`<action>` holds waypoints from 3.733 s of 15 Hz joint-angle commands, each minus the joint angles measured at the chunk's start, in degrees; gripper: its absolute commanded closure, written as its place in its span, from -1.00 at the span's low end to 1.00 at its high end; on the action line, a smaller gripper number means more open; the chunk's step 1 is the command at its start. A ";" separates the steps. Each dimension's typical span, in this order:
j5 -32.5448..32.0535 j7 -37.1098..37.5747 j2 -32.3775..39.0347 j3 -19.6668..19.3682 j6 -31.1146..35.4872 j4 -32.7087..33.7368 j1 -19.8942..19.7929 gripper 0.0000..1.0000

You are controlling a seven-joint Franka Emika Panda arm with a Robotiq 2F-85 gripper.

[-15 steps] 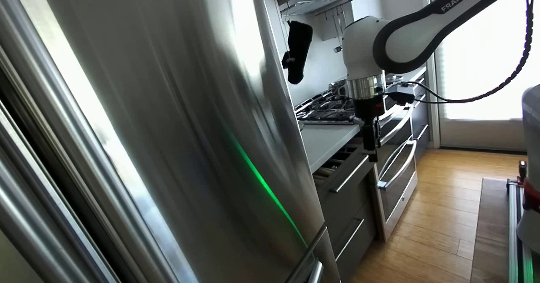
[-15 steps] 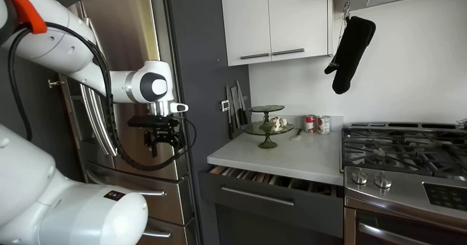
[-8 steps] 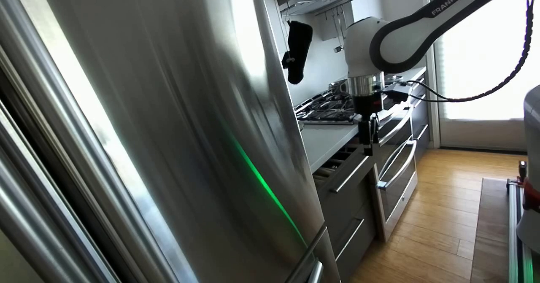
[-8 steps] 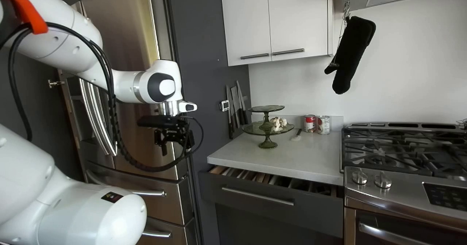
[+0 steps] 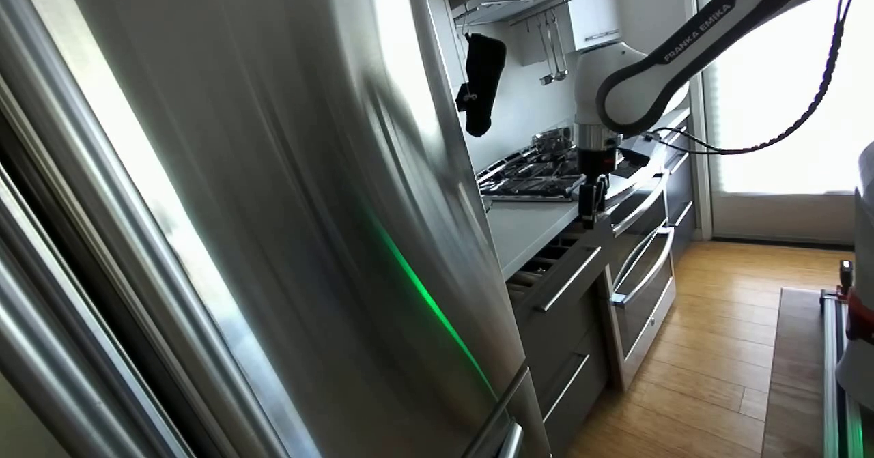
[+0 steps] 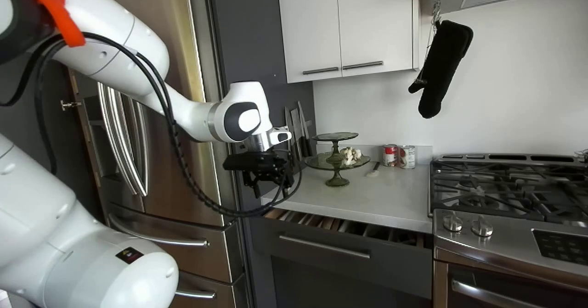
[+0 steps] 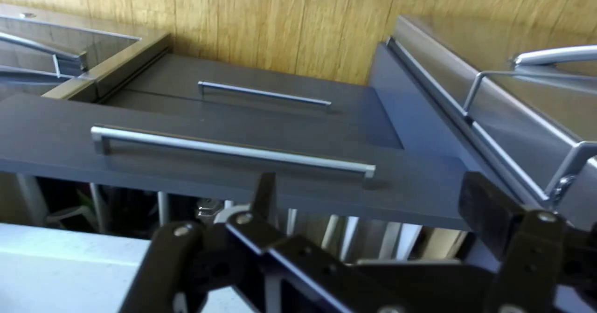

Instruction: Pull the drawer open

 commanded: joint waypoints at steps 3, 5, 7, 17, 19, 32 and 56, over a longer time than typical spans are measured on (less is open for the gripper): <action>-5.37 -1.43 12.22 -2.54 18.91 1.63 -4.44 -1.00; -5.49 -0.90 17.13 -3.32 24.17 2.78 -5.46 -1.00; -5.00 -2.03 22.01 -4.29 29.14 4.28 -5.75 -1.00; -4.36 -1.47 26.42 -4.48 31.92 6.24 -6.03 -1.00; -3.15 -1.17 28.91 -4.62 30.48 8.47 -6.03 -1.00; 5.57 -5.26 43.37 -3.97 31.83 20.13 -8.08 -1.00; 0.67 -1.87 50.86 -1.84 15.12 28.27 -10.33 -1.00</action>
